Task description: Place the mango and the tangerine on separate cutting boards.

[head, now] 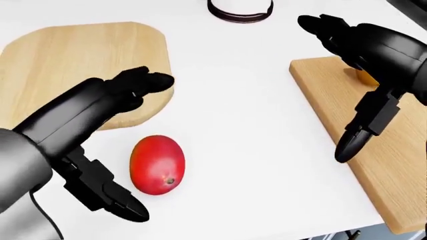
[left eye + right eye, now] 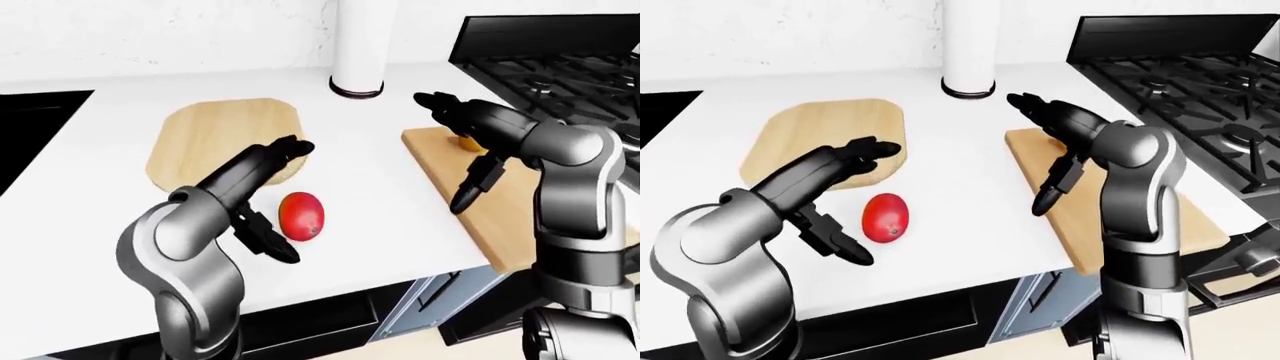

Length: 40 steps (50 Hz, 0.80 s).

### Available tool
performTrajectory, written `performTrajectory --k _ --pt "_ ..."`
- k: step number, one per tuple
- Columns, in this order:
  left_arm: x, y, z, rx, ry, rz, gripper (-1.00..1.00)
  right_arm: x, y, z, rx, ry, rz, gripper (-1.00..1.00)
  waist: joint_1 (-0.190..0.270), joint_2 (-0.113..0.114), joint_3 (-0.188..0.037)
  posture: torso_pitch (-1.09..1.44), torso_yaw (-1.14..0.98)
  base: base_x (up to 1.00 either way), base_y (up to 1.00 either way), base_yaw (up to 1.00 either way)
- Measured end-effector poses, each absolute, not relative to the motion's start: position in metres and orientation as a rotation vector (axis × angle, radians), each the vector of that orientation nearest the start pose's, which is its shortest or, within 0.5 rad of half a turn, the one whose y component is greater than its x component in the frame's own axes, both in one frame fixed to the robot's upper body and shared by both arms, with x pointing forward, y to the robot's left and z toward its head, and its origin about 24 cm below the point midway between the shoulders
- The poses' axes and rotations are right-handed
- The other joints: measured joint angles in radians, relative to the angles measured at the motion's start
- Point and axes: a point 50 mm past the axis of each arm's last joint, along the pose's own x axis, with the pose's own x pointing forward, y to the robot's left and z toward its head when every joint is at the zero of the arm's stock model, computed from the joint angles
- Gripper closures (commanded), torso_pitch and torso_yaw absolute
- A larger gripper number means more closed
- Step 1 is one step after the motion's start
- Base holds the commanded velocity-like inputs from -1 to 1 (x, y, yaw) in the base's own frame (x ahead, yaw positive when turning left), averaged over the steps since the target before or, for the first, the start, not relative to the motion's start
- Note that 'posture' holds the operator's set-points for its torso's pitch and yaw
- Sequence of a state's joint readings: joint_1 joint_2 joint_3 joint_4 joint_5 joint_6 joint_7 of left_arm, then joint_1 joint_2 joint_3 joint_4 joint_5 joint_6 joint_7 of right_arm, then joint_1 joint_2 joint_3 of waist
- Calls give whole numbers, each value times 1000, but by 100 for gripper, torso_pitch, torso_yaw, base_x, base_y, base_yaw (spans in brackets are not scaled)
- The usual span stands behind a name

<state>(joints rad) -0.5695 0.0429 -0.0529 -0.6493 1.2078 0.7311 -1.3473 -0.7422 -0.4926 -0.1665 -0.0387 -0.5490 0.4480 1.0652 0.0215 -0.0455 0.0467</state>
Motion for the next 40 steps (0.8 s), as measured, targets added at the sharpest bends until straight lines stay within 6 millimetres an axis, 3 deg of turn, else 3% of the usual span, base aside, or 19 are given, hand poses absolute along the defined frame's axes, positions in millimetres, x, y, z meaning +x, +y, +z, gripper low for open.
performTrajectory --k 5,8,13,17,21,22,29,33,40 --pt "254 121 226 882 69 -453 -63 325 -216 241 -880 89 454 -100 1 -1 0 0 0 0 0 0" --pt "256 120 224 882 71 -452 -31 324 -217 240 -878 90 453 -100 0 -1 0 0 0 0 0 0" --pt "259 120 214 887 84 -453 -22 321 -217 241 -876 87 456 -100 -1 -1 -2 0 0 0 0 0" --pt "260 121 211 907 61 -424 35 319 -216 243 -876 84 457 -100 -2 0 -5 0 0 0 0 0" --pt "264 121 209 938 28 -388 70 315 -215 246 -880 72 463 -100 -5 3 -12 0 0 0 0 0" --pt "264 122 208 943 19 -376 99 314 -214 248 -880 68 464 -100 -7 4 -14 0 0 0 0 0" --pt "266 123 206 980 -3 -346 100 308 -215 251 -876 60 465 -100 -11 9 -18 0 0 0 0 0" --pt "270 126 212 985 23 -373 100 306 -214 250 -873 62 472 -100 -9 9 -10 0 0 0 0 0" --pt "278 148 254 994 11 -278 100 305 -211 246 -870 70 492 -100 -4 6 5 0 0 0 0 0"
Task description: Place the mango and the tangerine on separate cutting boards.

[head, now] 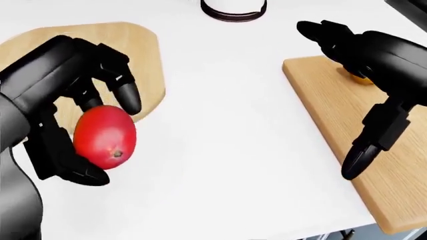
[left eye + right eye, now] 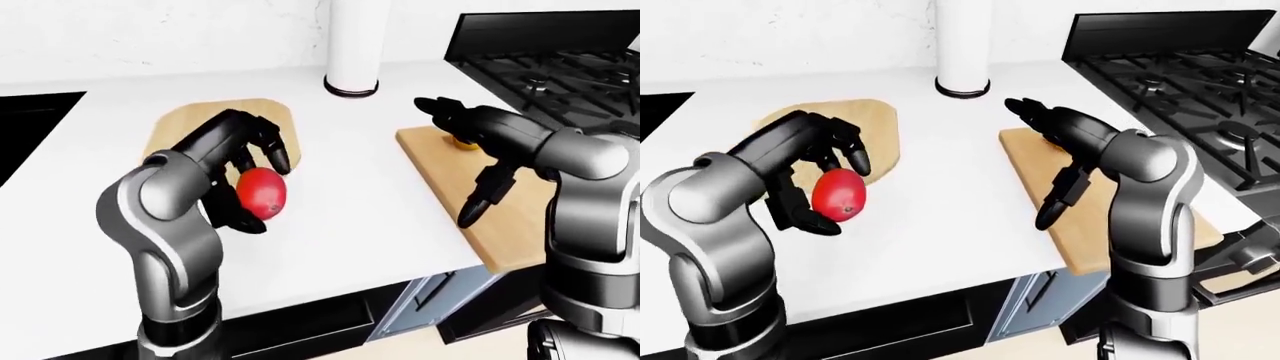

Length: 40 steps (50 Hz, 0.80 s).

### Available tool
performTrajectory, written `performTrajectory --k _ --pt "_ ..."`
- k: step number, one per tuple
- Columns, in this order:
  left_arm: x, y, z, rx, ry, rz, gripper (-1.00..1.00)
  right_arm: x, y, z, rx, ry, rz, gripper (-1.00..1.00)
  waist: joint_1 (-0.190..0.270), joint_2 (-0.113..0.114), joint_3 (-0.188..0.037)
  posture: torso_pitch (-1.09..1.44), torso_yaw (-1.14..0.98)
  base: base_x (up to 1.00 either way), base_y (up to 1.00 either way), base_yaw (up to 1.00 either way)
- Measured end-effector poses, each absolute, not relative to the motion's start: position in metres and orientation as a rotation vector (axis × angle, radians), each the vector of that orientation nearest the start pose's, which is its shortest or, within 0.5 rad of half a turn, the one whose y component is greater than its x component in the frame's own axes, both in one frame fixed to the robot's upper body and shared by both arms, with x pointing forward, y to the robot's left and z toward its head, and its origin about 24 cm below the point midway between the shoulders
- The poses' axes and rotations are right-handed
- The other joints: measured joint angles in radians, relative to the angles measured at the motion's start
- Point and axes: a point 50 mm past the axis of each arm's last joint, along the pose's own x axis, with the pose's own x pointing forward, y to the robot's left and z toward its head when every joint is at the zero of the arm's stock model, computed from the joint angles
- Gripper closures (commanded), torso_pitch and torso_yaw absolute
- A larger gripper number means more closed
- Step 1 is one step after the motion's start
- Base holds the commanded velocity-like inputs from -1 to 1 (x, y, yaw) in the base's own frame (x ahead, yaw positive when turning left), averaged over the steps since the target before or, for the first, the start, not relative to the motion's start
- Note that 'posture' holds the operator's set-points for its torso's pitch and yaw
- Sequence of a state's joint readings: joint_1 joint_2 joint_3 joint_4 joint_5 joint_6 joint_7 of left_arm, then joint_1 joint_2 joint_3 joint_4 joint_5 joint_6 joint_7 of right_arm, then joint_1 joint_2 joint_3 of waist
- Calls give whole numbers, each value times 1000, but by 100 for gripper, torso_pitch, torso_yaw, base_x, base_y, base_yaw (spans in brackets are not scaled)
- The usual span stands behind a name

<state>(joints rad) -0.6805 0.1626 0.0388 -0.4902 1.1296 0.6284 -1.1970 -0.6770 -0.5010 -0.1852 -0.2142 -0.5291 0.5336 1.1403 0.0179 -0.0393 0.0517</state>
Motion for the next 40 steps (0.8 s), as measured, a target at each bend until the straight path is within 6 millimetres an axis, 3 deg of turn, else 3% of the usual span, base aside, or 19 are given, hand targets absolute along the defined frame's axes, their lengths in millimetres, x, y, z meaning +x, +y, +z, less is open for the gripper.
performTrajectory --k 7,15,20,32,40 --pt "297 159 270 1058 29 -237 100 302 -211 248 -878 56 489 -100 -1 2 -3 0 0 0 0 0" --pt "353 191 274 1204 115 -101 100 303 -210 243 -874 71 500 -100 -6 5 -1 0 0 0 0 0" --pt "379 199 273 1260 127 -39 100 304 -208 240 -874 74 507 -100 -8 7 -4 0 0 0 0 0" --pt "410 215 273 1325 137 88 100 303 -208 237 -872 76 505 -100 -19 16 -13 0 0 0 0 0" --pt "423 224 258 1362 153 184 100 303 -208 235 -871 79 507 -100 -22 18 -22 0 0 0 0 0"
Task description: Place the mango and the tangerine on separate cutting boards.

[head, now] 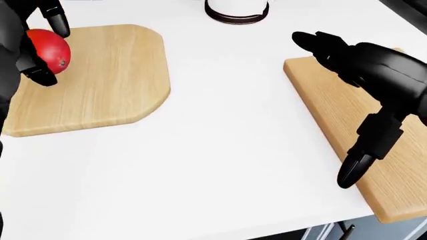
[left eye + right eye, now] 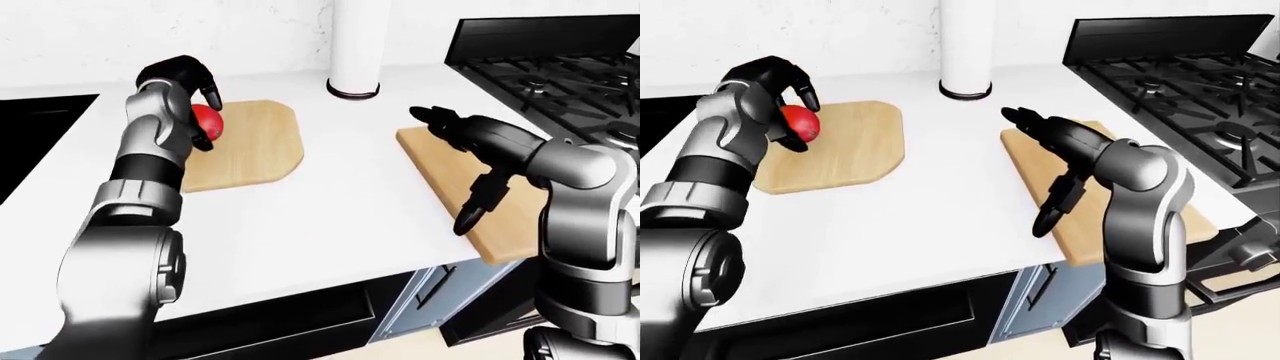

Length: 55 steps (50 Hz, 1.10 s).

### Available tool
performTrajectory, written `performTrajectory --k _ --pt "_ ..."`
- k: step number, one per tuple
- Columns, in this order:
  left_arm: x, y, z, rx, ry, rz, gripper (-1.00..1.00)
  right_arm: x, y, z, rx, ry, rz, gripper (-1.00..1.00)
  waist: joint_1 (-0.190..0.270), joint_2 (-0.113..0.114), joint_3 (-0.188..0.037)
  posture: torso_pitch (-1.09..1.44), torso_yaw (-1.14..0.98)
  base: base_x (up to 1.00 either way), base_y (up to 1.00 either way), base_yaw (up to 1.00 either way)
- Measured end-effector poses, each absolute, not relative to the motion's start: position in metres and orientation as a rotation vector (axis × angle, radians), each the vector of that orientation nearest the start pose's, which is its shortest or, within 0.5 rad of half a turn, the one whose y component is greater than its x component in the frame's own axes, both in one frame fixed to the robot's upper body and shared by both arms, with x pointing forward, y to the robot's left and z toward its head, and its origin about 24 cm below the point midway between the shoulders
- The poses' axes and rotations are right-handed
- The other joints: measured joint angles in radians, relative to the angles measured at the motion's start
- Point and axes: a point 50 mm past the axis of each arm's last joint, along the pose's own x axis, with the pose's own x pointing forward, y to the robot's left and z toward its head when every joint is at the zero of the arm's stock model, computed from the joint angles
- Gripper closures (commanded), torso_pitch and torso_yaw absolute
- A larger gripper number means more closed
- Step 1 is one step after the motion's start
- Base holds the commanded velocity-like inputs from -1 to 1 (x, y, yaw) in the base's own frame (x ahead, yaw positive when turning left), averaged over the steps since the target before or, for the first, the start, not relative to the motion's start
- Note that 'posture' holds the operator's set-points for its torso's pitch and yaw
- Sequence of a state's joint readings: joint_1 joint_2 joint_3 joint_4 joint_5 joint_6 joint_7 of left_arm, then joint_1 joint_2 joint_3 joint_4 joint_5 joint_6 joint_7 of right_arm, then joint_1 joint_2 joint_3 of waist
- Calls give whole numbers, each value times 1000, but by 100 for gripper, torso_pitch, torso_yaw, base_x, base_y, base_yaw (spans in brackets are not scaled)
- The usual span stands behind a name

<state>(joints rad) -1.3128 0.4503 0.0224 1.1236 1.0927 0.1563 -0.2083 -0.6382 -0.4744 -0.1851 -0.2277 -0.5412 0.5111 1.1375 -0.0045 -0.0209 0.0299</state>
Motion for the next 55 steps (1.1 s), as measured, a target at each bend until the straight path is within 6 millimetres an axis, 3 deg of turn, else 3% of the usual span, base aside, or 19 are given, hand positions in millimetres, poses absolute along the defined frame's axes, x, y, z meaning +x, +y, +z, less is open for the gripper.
performTrajectory --k 13,18,19,21,24,44,55 --pt "424 224 243 1374 160 190 100 302 -209 233 -869 82 508 -100 -5 2 0 0 0 0 0 0" --pt "423 225 242 1377 161 192 73 303 -209 232 -869 83 507 -100 -5 3 -1 0 0 0 0 0" --pt "423 225 242 1378 162 193 -18 303 -209 232 -869 84 507 -100 -5 3 -1 0 0 0 0 0" --pt "423 225 241 1389 162 192 -61 303 -210 231 -869 86 508 -100 -5 5 -3 0 0 0 0 0" --pt "423 225 241 1397 158 198 -100 303 -210 230 -869 88 509 -100 -5 6 -5 0 0 0 0 0" --pt "422 225 244 1385 151 197 -100 305 -210 228 -861 88 503 -100 -5 9 -6 0 0 0 0 0" --pt "398 216 274 1244 72 122 -100 302 -209 238 -847 56 484 -100 -4 12 2 0 0 0 0 0"
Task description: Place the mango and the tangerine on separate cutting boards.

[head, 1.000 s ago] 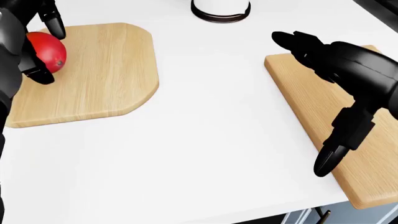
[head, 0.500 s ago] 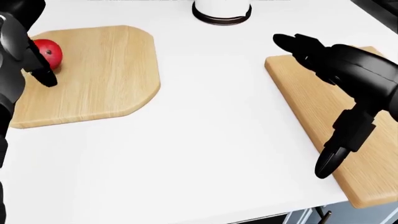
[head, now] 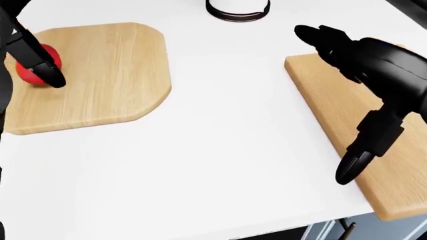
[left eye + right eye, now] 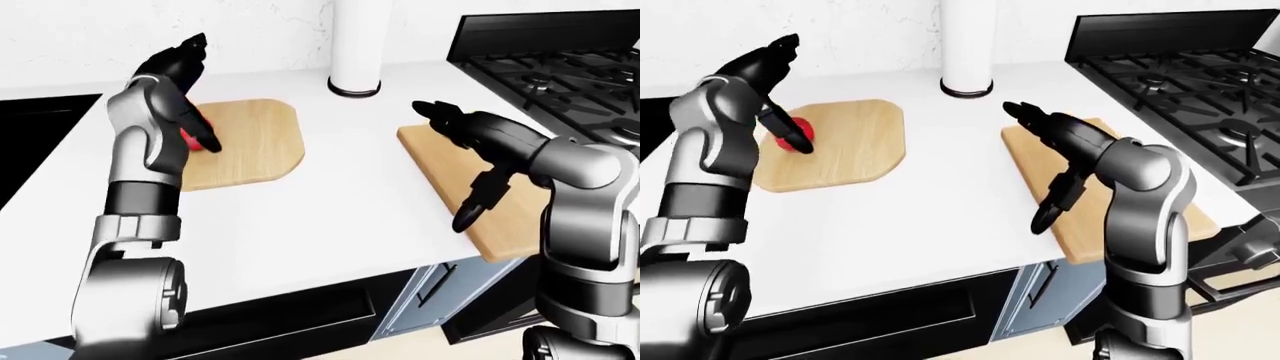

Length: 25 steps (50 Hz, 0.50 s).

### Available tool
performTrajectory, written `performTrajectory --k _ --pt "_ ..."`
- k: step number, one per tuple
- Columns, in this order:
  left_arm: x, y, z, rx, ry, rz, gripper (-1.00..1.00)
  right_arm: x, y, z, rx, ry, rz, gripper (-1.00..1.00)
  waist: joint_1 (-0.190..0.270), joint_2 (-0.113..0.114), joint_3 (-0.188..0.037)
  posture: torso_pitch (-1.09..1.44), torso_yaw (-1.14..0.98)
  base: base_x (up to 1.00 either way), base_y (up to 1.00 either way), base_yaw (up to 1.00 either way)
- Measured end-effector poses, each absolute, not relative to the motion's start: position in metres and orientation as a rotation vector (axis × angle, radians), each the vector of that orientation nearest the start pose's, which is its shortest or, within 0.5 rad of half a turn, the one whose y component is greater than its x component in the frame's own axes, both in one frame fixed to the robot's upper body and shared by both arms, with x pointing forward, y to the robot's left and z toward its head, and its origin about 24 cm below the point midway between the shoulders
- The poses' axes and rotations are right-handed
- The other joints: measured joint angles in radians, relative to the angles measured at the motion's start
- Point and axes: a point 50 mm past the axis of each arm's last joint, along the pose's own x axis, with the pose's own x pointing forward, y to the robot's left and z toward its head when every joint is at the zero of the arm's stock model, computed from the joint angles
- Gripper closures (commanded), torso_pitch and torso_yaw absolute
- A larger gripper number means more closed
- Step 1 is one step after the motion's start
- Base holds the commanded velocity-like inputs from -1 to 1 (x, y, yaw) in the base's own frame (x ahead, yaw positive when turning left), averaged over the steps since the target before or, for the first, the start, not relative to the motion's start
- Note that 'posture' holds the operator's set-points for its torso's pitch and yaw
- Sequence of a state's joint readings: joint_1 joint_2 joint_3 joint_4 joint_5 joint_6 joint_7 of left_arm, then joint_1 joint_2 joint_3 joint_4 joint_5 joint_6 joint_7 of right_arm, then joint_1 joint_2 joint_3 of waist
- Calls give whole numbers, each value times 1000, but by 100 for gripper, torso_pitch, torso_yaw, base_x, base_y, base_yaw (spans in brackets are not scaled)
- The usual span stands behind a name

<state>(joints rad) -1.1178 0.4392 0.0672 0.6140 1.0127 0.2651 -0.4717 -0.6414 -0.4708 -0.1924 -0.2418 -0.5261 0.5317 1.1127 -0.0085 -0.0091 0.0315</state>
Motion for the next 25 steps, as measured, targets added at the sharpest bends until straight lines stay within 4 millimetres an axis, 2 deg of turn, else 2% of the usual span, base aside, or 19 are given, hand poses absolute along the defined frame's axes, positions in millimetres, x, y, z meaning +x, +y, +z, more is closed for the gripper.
performTrajectory --k 8,14,19,25 --pt "356 207 298 1155 -19 82 -100 291 -208 248 -820 16 466 -100 3 2 6 0 0 0 0 0" --pt "327 201 300 1089 -53 48 -100 277 -204 262 -792 -41 454 -100 5 3 12 0 0 0 0 0" --pt "300 187 301 1057 -109 7 -100 259 -199 277 -774 -112 432 -100 8 -3 16 0 0 0 0 0" --pt "270 177 300 1031 -158 -25 -100 240 -194 283 -743 -162 411 -100 10 -8 20 0 0 0 0 0"
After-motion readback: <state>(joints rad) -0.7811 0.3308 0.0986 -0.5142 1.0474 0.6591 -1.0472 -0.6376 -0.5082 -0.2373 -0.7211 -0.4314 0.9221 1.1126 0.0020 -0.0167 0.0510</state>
